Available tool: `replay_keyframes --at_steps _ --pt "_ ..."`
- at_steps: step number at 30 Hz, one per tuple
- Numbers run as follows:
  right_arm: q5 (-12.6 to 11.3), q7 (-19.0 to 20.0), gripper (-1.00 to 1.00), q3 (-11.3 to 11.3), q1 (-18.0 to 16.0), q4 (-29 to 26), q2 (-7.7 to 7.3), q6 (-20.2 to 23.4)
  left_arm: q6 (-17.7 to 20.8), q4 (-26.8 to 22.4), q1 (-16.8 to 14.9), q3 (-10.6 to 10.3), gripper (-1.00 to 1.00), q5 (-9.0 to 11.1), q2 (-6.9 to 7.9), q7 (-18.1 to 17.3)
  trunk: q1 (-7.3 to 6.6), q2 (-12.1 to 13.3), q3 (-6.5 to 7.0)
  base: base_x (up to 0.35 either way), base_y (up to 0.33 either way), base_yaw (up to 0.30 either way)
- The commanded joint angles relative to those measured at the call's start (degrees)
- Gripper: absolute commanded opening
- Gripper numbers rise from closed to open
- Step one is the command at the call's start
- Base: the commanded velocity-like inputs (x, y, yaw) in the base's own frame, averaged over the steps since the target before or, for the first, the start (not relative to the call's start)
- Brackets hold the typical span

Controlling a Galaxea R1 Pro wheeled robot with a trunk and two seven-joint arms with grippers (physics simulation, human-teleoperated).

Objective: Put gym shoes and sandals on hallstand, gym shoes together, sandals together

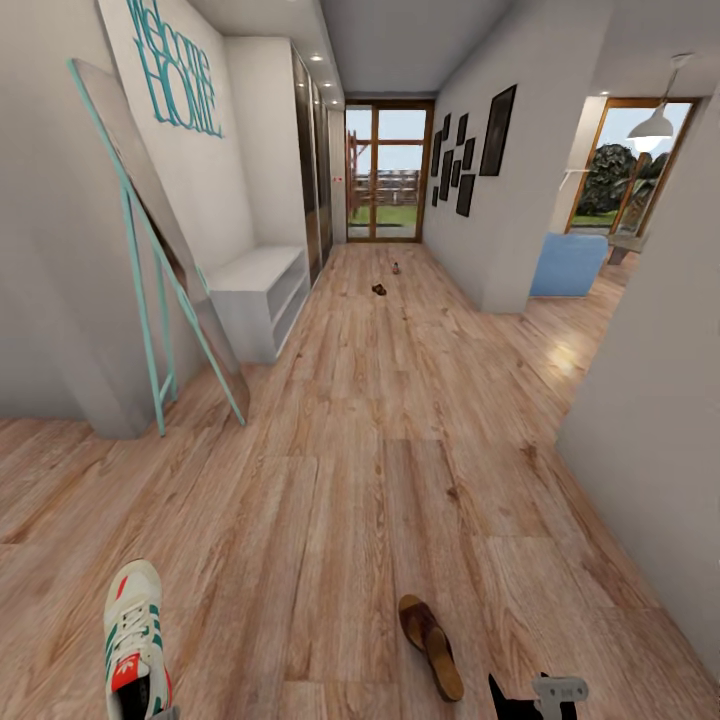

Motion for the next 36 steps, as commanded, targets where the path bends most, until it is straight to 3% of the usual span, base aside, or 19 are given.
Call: replay_keyframes --at_steps 1,11,30,33,36 --pt "0.6 0.4 1.00 -0.5 0.0 0.0 0.06 -0.2 -0.2 0.0 0.0 -0.4 -1.00 0.5 0.02 0.2 -0.01 0.0 -0.05 0.000 -0.083 0.000" --pt "0.6 0.4 1.00 -0.5 0.0 0.0 0.09 -0.2 -0.2 0.0 0.0 -0.4 -1.00 0.5 0.02 0.2 -0.01 0.0 -0.05 0.000 -0.157 0.049" --pt "0.6 0.4 1.00 -0.6 0.0 0.2 0.15 -0.2 0.2 -1.1 -0.4 -0.8 -1.00 0.1 0.05 0.0 -0.01 0.0 -0.05 0.000 -0.023 0.262" --pt "0.6 0.3 1.00 -0.6 0.0 0.3 0.17 -0.2 0.5 -1.5 -0.8 -0.8 -1.00 -1.3 0.09 -0.5 -0.01 0.0 -0.05 0.000 0.000 0.278" --pt "0.6 0.3 1.00 -0.7 0.0 0.4 0.18 -0.2 2.5 -4.1 -4.0 -0.7 -1.00 -5.9 -0.19 -2.6 -0.01 0.0 -0.05 0.000 0.000 0.219"
